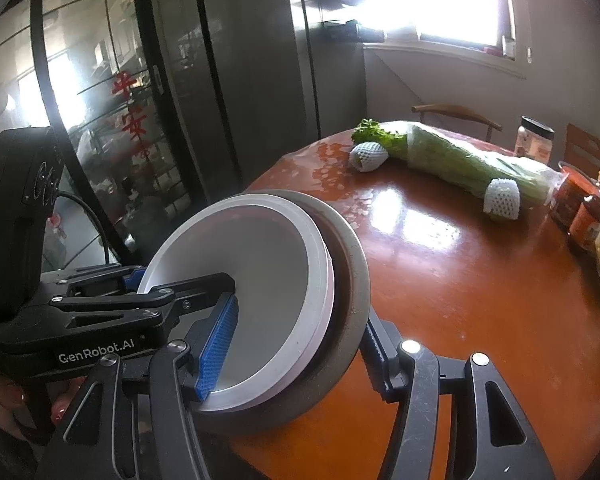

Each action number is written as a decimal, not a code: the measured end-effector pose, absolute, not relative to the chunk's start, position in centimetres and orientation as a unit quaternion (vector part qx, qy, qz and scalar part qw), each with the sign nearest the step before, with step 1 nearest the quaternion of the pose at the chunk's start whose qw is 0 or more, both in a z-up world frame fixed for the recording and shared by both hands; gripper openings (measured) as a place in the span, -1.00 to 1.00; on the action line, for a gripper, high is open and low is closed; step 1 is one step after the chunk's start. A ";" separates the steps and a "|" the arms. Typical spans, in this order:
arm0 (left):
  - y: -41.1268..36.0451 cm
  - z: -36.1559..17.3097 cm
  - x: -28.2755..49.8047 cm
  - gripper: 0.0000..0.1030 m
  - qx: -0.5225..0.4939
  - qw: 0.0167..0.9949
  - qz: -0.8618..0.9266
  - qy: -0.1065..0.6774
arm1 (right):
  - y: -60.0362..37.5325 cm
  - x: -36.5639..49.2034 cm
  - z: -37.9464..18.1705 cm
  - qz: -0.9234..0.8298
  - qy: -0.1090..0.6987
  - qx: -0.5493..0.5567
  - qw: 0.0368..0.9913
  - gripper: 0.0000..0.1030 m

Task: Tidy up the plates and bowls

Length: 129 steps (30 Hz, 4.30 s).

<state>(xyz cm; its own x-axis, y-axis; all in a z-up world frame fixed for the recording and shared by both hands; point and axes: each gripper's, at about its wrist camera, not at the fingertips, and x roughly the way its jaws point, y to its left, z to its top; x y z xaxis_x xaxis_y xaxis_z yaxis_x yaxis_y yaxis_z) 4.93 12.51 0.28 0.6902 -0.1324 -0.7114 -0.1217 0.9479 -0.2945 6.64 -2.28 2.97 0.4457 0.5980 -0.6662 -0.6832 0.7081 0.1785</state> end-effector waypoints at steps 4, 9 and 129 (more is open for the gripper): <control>12.9 -0.3 5.4 -0.13 -0.163 0.903 0.004 0.398 | -1.6 7.0 2.5 0.383 0.371 -0.057 0.844 0.18; 13.3 -1.3 5.9 -0.13 -0.164 0.899 0.004 0.405 | -1.1 7.5 1.8 0.385 0.379 -0.058 0.840 0.18; 5.7 -0.5 -2.9 0.65 -0.090 0.921 0.068 0.373 | -9.8 -1.9 2.3 0.309 0.352 -0.074 0.880 0.50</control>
<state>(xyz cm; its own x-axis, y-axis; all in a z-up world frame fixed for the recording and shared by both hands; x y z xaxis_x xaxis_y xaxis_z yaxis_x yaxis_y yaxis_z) -2.89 5.70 -0.51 0.7127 0.0592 -0.6989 -0.1931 0.9745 -0.1144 -1.87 -9.77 2.25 0.5604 0.4920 -0.6662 -0.5968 0.7977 0.0872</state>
